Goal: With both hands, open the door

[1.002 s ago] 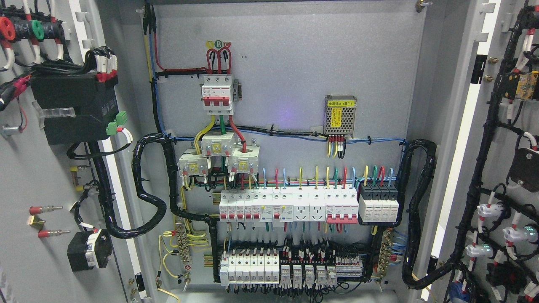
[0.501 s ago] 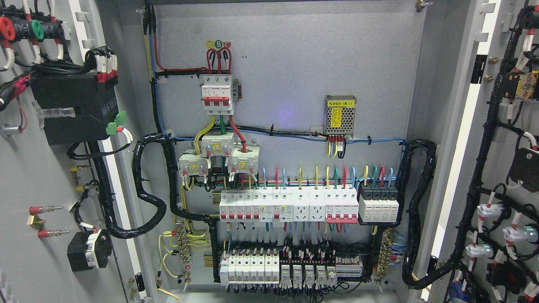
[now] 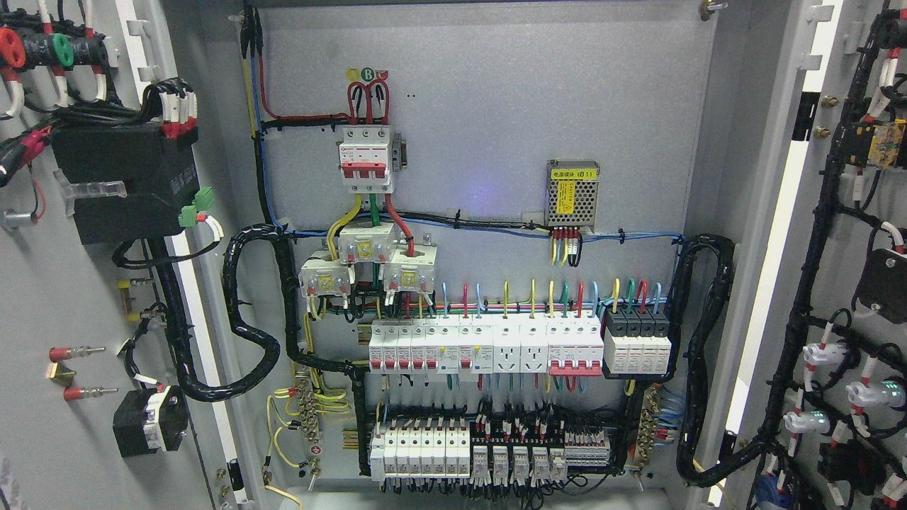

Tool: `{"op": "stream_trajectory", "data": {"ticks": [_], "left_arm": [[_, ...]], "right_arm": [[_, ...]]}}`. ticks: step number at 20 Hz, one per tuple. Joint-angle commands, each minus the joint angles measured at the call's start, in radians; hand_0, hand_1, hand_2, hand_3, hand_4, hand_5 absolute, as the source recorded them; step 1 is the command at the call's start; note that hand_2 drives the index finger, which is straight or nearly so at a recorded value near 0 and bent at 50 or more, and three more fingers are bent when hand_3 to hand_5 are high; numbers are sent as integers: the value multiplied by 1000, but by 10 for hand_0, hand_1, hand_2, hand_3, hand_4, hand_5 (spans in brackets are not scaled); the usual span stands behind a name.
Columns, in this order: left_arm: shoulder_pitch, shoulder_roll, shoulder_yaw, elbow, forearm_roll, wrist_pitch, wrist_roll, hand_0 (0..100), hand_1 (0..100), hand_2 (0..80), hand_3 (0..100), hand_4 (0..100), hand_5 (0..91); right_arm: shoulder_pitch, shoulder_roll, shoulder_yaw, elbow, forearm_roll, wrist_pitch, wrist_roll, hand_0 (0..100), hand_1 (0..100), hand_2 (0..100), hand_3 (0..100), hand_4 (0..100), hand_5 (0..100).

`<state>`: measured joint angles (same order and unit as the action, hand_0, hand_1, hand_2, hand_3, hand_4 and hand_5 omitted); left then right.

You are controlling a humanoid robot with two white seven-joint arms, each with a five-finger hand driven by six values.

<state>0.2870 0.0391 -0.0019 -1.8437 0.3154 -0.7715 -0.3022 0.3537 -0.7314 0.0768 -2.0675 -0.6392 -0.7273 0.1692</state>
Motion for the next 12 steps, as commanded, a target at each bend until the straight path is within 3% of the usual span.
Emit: {"op": "stream_trajectory", "data": {"ticks": [1, 12], "left_arm": [[70, 13, -12, -25, 4, -261, 2, 0, 0, 0, 0, 42, 0], [139, 15, -10, -63, 7, -358, 3, 0, 0, 0, 0, 42, 0]], "right_arm": [[2, 0, 0, 4, -1, 0, 4, 0, 0, 0, 0, 0, 0], [2, -2, 0, 15, -24, 2, 4, 0, 0, 0, 0, 0, 0]]}}
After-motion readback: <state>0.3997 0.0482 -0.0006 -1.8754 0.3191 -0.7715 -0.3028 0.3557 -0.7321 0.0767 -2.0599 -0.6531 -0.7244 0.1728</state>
